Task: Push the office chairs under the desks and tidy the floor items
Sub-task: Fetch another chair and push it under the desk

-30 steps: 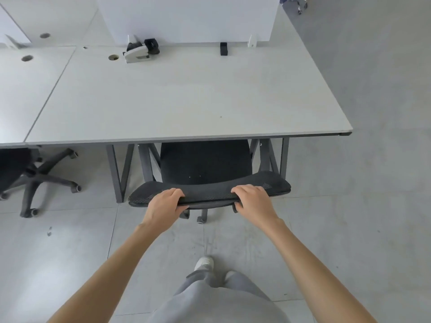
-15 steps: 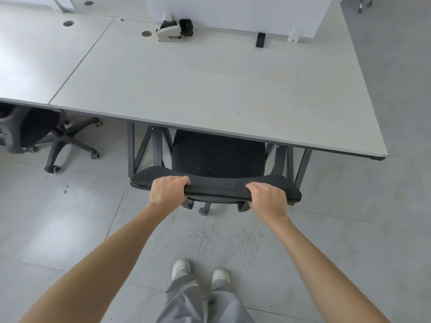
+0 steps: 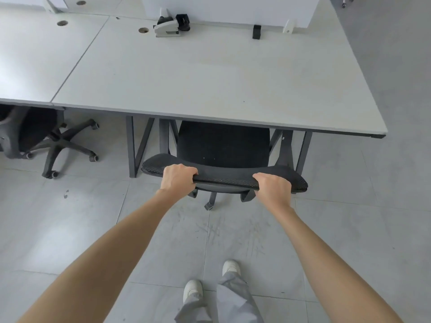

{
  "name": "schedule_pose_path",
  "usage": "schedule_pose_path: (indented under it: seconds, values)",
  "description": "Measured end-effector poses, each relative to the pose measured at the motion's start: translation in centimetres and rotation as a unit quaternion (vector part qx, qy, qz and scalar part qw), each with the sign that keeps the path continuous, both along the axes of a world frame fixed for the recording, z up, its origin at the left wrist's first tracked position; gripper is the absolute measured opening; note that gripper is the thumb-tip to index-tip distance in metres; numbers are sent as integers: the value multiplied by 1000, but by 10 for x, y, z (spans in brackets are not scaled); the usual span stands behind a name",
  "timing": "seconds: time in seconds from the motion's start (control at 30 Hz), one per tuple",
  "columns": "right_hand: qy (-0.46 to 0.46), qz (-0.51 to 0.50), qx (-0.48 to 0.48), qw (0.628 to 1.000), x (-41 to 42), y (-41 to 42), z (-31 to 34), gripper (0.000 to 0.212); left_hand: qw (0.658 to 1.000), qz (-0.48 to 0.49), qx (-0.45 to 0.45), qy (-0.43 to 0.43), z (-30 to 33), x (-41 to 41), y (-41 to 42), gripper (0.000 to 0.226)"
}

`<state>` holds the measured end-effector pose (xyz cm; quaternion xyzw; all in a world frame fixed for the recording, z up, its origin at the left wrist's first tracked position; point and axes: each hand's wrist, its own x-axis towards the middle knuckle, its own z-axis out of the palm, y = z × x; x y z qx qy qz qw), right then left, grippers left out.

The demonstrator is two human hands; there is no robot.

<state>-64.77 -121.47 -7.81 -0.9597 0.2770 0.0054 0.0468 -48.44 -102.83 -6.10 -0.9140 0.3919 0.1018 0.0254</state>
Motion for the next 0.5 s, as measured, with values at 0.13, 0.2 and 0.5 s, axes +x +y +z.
schedule_pose_path:
  seconds: [0.13, 0.2, 0.5]
  values:
    - [-25, -7, 19, 999, -36, 36, -9, 24, 998, -47, 32, -7, -3, -27, 35, 21]
    - [-39, -6, 31, 999, -58, 54, -12, 31, 992, -103, 72, -11, -2, -45, 54, 20]
    - [-70, 22, 3, 997, -119, 87, 11, 45, 983, -183, 28, 7, -1, -105, 99, 22]
